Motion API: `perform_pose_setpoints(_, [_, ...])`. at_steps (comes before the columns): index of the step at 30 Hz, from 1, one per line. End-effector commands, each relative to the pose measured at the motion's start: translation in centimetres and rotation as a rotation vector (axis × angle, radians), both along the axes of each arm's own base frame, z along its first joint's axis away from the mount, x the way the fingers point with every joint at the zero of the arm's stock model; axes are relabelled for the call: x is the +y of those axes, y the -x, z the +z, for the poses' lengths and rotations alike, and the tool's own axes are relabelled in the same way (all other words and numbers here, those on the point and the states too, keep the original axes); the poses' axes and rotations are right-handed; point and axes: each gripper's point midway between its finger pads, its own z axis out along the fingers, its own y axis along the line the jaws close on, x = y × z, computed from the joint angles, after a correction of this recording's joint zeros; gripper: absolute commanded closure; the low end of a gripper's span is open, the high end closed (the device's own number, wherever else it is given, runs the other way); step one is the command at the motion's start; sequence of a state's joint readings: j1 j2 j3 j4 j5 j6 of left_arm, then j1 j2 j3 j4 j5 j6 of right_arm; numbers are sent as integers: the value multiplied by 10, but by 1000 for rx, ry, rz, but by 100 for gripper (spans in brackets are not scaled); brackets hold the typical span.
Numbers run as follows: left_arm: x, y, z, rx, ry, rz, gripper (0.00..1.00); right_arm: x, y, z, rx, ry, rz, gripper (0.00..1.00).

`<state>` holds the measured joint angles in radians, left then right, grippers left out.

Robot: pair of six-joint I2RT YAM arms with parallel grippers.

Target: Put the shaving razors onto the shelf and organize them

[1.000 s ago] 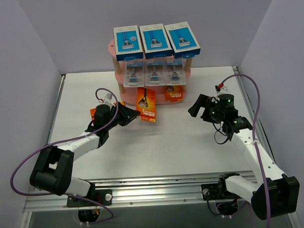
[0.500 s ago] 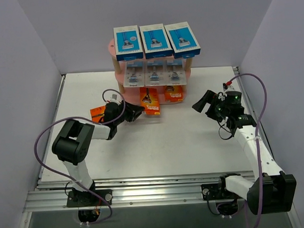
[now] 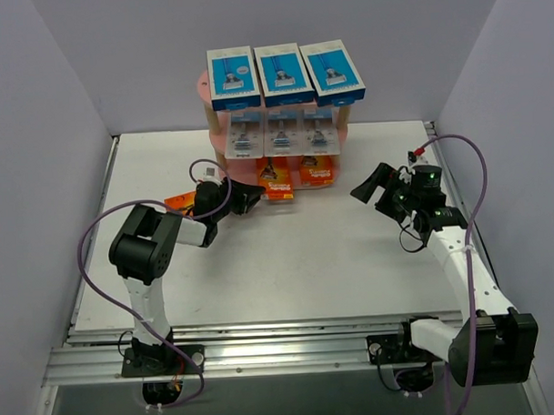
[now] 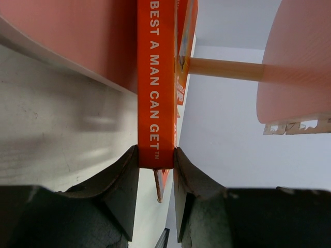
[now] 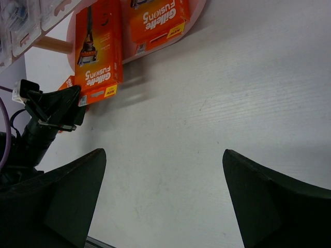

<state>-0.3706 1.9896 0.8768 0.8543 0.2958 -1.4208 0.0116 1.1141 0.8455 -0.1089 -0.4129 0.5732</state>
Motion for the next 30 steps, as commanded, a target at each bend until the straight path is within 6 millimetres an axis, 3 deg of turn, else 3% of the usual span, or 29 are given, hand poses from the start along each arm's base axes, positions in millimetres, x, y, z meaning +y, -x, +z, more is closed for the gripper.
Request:
perform_pose_setpoints(1, [-1, -20, 33, -110, 60, 16, 98, 4, -10, 17, -48, -25, 18, 10])
perform_pose_setpoints(30, [-19, -47, 1, -106, 21, -52, 98, -5, -17, 6, -29, -37, -9, 11])
